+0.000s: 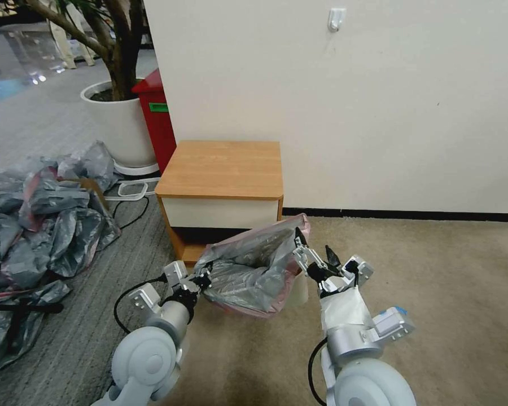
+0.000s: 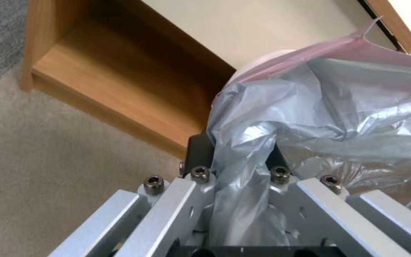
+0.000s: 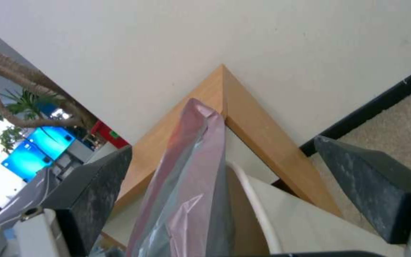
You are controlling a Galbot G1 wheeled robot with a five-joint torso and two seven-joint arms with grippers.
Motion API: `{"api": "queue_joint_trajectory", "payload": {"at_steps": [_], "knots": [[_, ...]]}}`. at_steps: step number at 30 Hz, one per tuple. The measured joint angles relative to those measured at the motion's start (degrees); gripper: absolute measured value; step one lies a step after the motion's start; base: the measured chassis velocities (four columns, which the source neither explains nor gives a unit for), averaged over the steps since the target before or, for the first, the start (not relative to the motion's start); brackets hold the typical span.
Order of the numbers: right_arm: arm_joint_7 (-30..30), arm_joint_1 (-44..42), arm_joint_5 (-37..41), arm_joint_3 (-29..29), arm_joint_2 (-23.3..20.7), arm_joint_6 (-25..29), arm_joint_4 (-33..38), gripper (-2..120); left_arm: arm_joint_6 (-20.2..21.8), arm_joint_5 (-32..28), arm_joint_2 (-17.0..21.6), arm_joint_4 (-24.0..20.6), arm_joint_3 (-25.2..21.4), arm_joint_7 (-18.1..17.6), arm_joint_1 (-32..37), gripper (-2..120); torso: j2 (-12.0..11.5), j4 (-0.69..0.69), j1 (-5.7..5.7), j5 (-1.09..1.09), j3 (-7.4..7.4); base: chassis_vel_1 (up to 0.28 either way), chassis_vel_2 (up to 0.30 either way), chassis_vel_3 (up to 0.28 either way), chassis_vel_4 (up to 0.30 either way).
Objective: Pick up the garbage bag from the table and place it over the trash can.
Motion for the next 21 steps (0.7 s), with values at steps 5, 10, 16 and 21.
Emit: {"api": "queue_joint_trajectory", "payload": {"at_steps": [5, 10, 16, 21], "knots": [[-0.01, -0.09, 0.10, -0.09, -0.25, -0.04, 0.36, 98, -0.02, 0.29, -0.17, 0.09, 0.27, 0.06, -0.09, 7, 0.00, 0.00, 0.00, 0.00, 0.00, 0.000, 0.000, 0.000, 0.000], [-0.06, -0.17, 2.32, -0.90, -0.59, -1.16, 1.12, 97, -0.04, 0.62, -0.47, 0.30, 0.71, 0.13, -0.21, 7, 0.00, 0.00, 0.00, 0.00, 0.00, 0.000, 0.000, 0.000, 0.000], [-1.02, 1.26, 6.31, 0.94, -3.74, -1.63, 0.15, 97, 0.22, 0.29, 0.21, 0.30, 0.42, 0.40, -0.44, 7, 0.00, 0.00, 0.00, 0.01, 0.00, 0.000, 0.000, 0.000, 0.000], [-1.12, 2.08, 10.33, 2.53, -6.14, -1.75, -0.38, 97, 0.35, -0.17, 0.70, 0.48, 0.33, 0.45, -1.05, 7, 0.00, 0.00, 0.00, 0.01, 0.00, 0.000, 0.000, 0.000, 0.000]]}}
